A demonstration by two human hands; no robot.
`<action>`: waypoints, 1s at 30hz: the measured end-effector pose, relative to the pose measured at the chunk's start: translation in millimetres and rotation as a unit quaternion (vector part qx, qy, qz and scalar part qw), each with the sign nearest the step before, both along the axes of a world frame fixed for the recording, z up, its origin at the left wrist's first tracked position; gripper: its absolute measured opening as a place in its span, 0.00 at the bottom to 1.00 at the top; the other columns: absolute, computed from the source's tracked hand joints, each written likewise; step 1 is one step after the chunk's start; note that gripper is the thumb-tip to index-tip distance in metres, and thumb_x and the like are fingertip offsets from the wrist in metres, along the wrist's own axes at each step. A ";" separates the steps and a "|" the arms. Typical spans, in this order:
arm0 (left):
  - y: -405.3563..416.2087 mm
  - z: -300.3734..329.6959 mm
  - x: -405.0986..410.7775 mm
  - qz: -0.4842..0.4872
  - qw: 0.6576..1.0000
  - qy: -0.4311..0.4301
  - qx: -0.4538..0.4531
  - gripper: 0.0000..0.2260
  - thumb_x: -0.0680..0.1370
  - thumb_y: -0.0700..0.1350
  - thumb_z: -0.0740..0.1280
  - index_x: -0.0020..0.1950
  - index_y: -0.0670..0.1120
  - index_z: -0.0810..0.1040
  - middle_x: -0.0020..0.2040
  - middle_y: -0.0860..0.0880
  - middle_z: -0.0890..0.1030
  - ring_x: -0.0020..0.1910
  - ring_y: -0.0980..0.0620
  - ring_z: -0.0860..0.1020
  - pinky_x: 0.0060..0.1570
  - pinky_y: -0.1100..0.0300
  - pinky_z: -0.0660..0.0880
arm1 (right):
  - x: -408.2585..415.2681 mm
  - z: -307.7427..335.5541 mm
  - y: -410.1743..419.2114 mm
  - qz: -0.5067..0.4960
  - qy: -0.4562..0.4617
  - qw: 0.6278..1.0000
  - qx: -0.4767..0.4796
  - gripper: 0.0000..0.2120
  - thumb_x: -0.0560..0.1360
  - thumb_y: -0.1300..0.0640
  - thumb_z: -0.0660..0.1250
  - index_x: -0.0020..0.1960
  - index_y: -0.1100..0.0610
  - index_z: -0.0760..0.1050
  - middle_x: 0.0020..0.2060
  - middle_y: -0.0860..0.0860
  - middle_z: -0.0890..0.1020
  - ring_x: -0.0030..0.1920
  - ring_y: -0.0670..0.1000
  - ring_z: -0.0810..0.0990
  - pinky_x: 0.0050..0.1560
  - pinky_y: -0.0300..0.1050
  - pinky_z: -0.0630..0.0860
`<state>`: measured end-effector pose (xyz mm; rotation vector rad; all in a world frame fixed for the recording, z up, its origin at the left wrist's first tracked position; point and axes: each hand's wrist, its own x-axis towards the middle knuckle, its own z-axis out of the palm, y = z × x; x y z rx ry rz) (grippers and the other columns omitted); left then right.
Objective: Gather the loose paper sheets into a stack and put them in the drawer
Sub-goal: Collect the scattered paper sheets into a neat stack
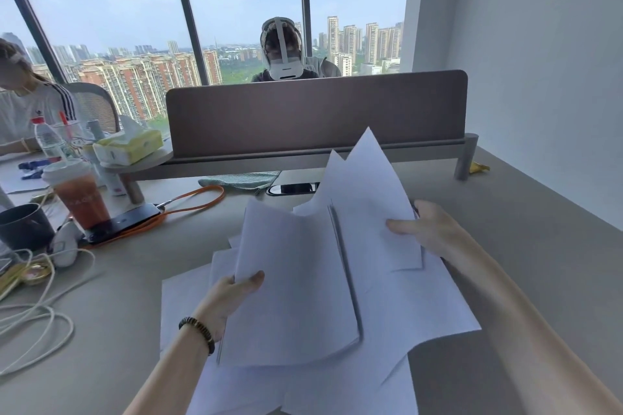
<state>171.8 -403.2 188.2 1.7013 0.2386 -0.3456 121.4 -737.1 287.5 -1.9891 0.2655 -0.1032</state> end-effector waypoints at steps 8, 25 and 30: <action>3.3 1.6 -0.8 -0.004 1.000 0.004 -0.008 0.11 0.78 0.48 0.71 0.54 0.41 0.83 0.49 0.40 0.86 0.50 0.39 0.83 0.57 0.42 0.79 | -12.0 57.9 2.6 -0.008 -0.042 0.998 -0.048 0.07 0.75 0.57 0.72 0.51 0.58 0.81 0.46 0.51 0.86 0.45 0.51 0.85 0.40 0.42 0.75; -0.7 11.3 1.2 0.004 0.999 -0.027 -0.027 0.10 0.80 0.53 0.66 0.51 0.47 0.78 0.43 0.49 0.81 0.37 0.53 0.80 0.20 0.69 0.71 | -11.2 52.5 5.2 0.041 -0.080 0.986 0.137 0.06 0.78 0.64 0.68 0.53 0.62 0.82 0.46 0.52 0.88 0.38 0.48 0.87 0.40 0.38 0.83; 6.3 3.3 6.8 -0.027 0.998 -0.018 -0.055 0.21 0.74 0.56 0.73 0.61 0.44 0.80 0.51 0.44 0.86 0.48 0.44 0.85 0.49 0.52 0.83 | -4.6 43.6 10.0 0.076 -0.047 0.958 0.273 0.07 0.79 0.62 0.66 0.54 0.63 0.81 0.47 0.57 0.87 0.39 0.53 0.87 0.39 0.42 0.84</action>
